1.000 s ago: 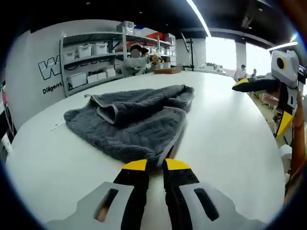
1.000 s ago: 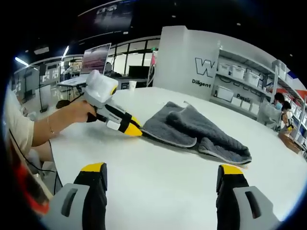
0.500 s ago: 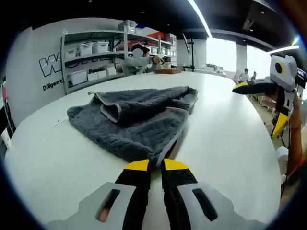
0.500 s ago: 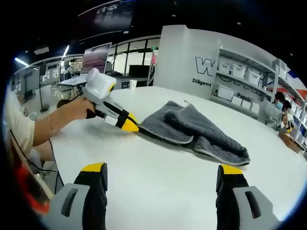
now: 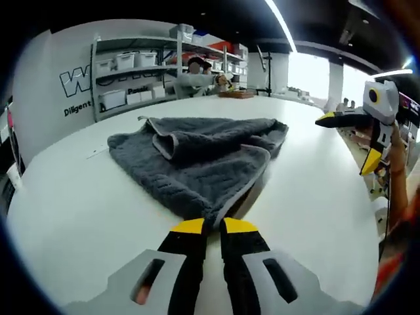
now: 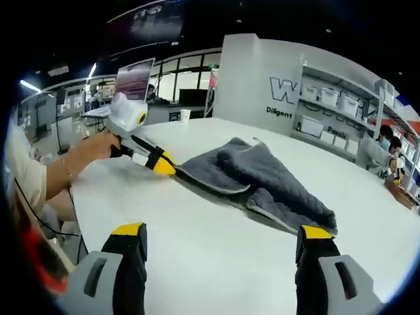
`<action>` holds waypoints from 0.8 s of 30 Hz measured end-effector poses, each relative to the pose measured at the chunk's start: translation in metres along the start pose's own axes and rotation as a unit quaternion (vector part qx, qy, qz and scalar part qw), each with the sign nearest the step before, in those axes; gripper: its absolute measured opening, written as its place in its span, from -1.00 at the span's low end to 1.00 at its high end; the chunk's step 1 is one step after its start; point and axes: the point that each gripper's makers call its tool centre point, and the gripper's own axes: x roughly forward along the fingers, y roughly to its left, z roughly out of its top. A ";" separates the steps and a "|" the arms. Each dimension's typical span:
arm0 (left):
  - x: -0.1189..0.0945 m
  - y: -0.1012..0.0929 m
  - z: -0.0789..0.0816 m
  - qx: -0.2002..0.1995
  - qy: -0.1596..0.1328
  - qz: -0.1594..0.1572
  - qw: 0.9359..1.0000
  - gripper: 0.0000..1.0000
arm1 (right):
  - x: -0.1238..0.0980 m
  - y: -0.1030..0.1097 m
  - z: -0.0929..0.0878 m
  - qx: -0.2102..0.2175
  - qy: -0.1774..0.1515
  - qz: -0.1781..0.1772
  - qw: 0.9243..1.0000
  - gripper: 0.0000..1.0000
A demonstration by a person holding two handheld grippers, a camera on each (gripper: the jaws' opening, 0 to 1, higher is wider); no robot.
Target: Open the folded towel by lifting each exposed corner and separating the folded layers until the towel lies flat within the target outline without major curled edges
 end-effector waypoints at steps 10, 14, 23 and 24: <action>-0.029 -0.008 -0.016 0.009 0.013 -0.003 1.000 -0.86 | 0.006 0.009 0.003 -0.003 -0.001 0.015 1.000 0.89; -0.038 -0.010 -0.022 0.011 0.018 -0.001 1.000 -0.86 | 0.007 0.011 0.005 -0.001 -0.006 0.018 1.000 0.89; -0.065 -0.021 -0.035 0.001 0.022 -0.010 1.000 -0.86 | 0.007 0.017 0.007 -0.010 -0.007 0.024 1.000 0.91; -0.069 -0.021 -0.037 -0.002 0.021 -0.008 1.000 -0.86 | 0.008 0.018 0.008 -0.011 -0.009 0.025 1.000 0.91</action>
